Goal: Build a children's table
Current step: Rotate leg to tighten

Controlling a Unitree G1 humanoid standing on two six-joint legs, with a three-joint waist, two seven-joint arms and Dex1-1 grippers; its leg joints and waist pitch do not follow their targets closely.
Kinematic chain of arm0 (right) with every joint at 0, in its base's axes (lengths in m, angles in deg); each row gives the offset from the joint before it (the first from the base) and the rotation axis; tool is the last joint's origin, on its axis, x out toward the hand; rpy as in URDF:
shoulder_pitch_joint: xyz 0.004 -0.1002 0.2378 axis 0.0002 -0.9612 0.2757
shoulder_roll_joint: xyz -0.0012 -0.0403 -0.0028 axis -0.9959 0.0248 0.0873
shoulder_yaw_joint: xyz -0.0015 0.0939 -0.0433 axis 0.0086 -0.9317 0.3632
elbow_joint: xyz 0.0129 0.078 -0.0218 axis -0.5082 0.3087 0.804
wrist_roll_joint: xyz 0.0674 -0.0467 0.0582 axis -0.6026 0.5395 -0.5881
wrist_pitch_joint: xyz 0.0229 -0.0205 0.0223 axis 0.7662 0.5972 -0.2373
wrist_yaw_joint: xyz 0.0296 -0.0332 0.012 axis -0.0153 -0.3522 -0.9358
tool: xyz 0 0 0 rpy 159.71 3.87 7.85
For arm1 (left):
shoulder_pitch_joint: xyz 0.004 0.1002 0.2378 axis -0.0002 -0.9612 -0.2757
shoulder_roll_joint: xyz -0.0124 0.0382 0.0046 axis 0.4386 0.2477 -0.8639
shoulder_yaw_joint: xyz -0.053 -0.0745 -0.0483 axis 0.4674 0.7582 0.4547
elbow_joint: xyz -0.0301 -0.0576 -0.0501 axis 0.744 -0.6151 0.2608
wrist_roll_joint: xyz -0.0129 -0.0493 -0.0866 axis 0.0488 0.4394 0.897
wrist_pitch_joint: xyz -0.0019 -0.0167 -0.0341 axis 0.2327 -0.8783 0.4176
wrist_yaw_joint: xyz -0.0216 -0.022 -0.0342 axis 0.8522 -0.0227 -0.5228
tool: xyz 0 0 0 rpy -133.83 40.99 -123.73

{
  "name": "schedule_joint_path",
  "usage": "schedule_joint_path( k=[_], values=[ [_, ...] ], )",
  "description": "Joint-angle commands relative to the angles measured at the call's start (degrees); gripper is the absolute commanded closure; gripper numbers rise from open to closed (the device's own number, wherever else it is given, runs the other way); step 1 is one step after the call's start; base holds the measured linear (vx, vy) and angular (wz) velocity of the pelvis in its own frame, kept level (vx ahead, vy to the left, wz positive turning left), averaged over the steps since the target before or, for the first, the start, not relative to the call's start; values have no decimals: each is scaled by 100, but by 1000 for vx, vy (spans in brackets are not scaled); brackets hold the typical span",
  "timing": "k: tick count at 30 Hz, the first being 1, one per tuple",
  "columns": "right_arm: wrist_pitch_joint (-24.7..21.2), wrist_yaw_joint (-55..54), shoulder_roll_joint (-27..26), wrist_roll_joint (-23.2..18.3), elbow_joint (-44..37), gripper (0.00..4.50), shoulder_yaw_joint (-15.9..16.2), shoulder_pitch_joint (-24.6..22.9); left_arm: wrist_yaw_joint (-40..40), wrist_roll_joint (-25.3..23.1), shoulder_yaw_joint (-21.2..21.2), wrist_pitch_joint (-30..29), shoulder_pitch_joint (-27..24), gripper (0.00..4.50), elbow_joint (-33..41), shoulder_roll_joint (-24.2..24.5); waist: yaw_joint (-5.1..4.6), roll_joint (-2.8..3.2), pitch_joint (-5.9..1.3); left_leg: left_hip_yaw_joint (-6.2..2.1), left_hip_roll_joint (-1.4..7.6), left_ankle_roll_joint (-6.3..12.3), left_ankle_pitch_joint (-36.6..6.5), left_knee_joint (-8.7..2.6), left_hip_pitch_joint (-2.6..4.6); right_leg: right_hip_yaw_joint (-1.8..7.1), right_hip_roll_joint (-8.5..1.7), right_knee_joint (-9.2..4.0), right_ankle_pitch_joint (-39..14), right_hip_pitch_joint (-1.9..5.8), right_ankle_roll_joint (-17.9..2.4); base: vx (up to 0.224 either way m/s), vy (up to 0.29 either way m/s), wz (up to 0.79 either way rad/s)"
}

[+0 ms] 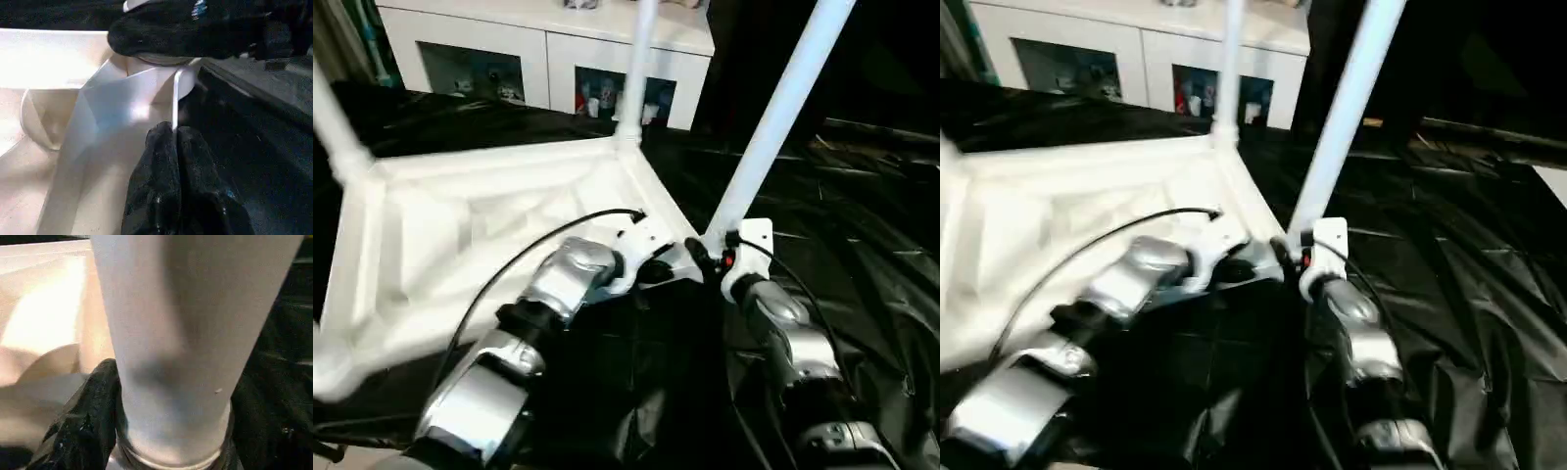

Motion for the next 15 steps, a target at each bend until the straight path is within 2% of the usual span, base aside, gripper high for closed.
schedule_joint_path(
  k=[1,2,3,4,5,7,8,9,11,12,15],
  values=[
    [-14,-102,-135,208,456,183,184,-35,457,-250,-30,-21,72,450,-404,-57,-25,33,-289,-201,330,-75,-1490,-471,88,293,-543,-554,-1947,110,-912,0,0,0],
    [96,32,-177,214,463,183,232,-13,464,-276,-51,21,105,450,-473,-69,-14,32,-291,-206,337,-78,-1495,-472,94,293,-552,-554,-1949,119,-903,0,0,0],
    [134,123,-186,190,436,148,243,-22,446,-276,-59,31,109,450,-483,-65,-2,29,-281,-206,341,-30,-1454,-481,73,299,-553,-548,-1867,132,-890,0,0,0],
    [134,250,-194,119,391,148,230,-40,424,-290,-80,44,108,450,-477,-50,-2,32,-285,-207,345,-21,-1442,-480,75,299,-554,-542,-1834,135,-901,0,0,0],
    [167,526,-186,-7,274,148,219,-89,366,-312,-120,70,111,450,-478,-15,2,9,-282,-207,345,23,-1450,-483,66,295,-551,-538,-1824,144,-903,0,0,0],
    [206,775,-108,-68,138,111,272,-157,281,-305,-146,104,114,450,-487,28,13,16,-275,-208,353,73,-1456,-487,63,298,-552,-545,-1849,145,-894,0,0,0],
    [211,883,-43,-84,56,103,293,-199,205,-308,-170,107,101,450,-461,66,13,20,-274,-209,353,85,-1456,-490,56,297,-553,-546,-1848,148,-897,0,0,0],
    [193,1166,104,-118,-95,103,346,-276,33,-309,-210,140,66,450,-409,136,-10,6,-279,-231,357,107,-1427,-507,15,289,-562,-536,-1852,181,-893,0,0,0],
    [185,1315,177,-127,-158,87,377,-308,-50,-307,-222,166,51,450,-393,165,-38,4,-275,-237,354,118,-1418,-505,8,285,-567,-552,-1935,181,-889,0,0,0],
    [166,1598,320,-152,-257,66,439,-369,-198,-302,-234,273,28,450,-383,215,-50,4,-273,-226,346,148,-1418,-491,8,292,-562,-560,-1949,180,-904,0,0,0],
    [61,2388,756,-312,-695,59,583,-611,-616,-262,-280,483,-76,450,-265,388,-44,-1,-281,-221,351,238,-1293,-477,-4,298,-560,-542,-1767,196,-947,0,0,0]
  ],
)
